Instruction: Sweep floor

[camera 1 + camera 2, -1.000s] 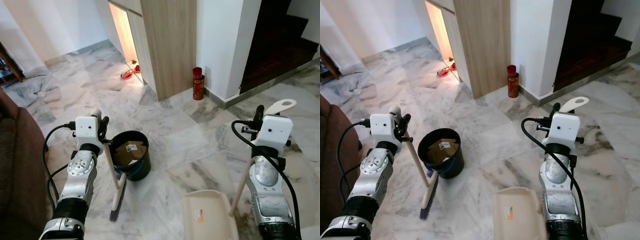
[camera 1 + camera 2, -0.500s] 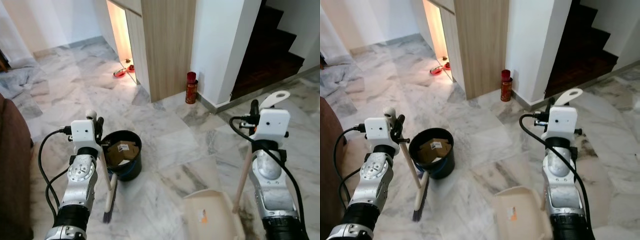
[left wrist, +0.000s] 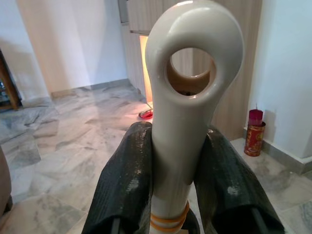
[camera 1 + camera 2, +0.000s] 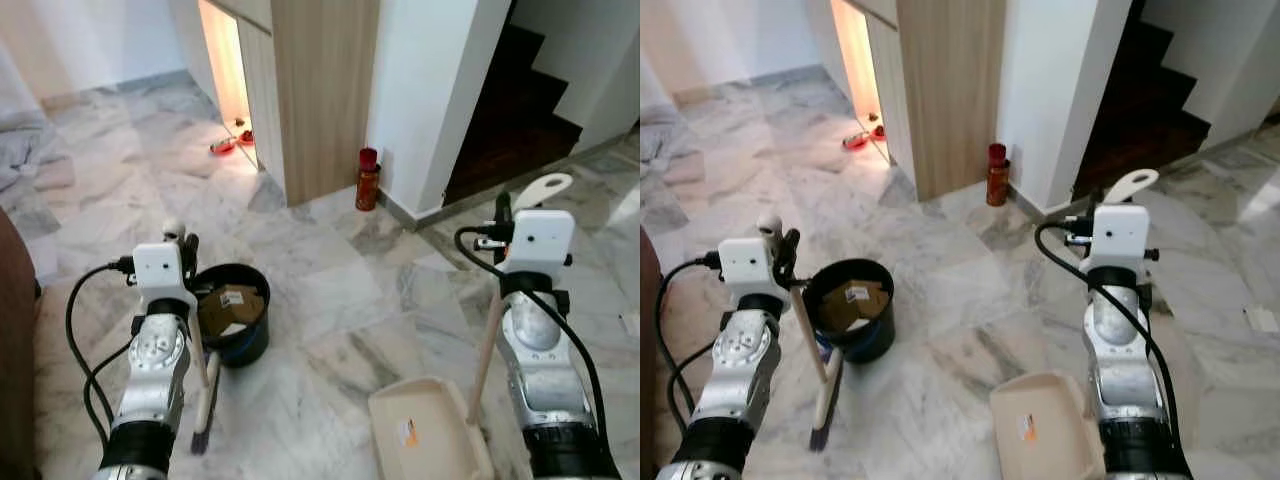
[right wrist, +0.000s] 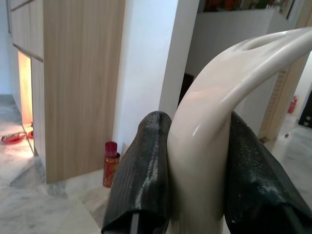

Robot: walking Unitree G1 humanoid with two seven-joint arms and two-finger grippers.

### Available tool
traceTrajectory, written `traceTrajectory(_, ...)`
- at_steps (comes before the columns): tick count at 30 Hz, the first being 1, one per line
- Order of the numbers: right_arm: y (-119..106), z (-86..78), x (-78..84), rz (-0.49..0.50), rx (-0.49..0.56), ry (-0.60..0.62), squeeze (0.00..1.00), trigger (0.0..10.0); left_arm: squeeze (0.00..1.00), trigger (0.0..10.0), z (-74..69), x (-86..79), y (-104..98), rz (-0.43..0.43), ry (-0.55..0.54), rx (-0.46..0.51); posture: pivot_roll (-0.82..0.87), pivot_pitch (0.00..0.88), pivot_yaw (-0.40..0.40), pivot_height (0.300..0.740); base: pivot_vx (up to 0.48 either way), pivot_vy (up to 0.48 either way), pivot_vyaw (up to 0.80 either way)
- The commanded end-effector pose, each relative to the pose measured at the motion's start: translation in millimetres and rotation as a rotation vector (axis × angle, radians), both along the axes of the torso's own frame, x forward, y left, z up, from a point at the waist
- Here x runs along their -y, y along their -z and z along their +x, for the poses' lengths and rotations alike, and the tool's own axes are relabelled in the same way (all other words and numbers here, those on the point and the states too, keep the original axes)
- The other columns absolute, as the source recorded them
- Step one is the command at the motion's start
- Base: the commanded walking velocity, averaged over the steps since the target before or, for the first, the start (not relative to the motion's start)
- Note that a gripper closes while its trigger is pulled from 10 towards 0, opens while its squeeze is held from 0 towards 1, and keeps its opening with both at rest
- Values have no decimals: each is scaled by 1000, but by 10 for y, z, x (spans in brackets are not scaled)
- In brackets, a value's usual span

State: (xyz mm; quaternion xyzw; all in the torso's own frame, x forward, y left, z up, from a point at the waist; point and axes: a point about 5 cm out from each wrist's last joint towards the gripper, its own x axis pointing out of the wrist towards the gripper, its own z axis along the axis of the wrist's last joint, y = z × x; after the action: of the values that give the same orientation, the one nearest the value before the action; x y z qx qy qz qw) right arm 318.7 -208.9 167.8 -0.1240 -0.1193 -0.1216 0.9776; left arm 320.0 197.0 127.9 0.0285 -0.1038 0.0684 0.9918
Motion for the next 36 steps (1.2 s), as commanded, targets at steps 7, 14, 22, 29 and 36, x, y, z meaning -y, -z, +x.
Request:
traceTrajectory(7,-118,65,-66,-8,36,-28,0,10000,0,10000,-17,208,82,-79,118,-58,-72,0,-20,740,0,0,-800)
traceTrajectory(14,-80,21,-82,-19,36,-36,0,10000,0,10000,-172,91,177,-128,60,-91,-72,0,-13,740,0,0,-69)
traceTrajectory(22,-37,36,-99,-11,19,-43,0,10000,0,10000,-587,-68,284,-89,21,-163,-42,0,-15,740,0,0,0)
traceTrajectory(29,-62,71,-112,-5,28,-45,0,10000,0,10000,-659,-53,126,-61,55,-135,-23,0,-12,740,0,0,0)
traceTrajectory(36,-31,54,-113,13,30,-40,0,10000,0,10000,-480,45,-24,-31,100,-89,-31,0,-11,740,0,0,0)
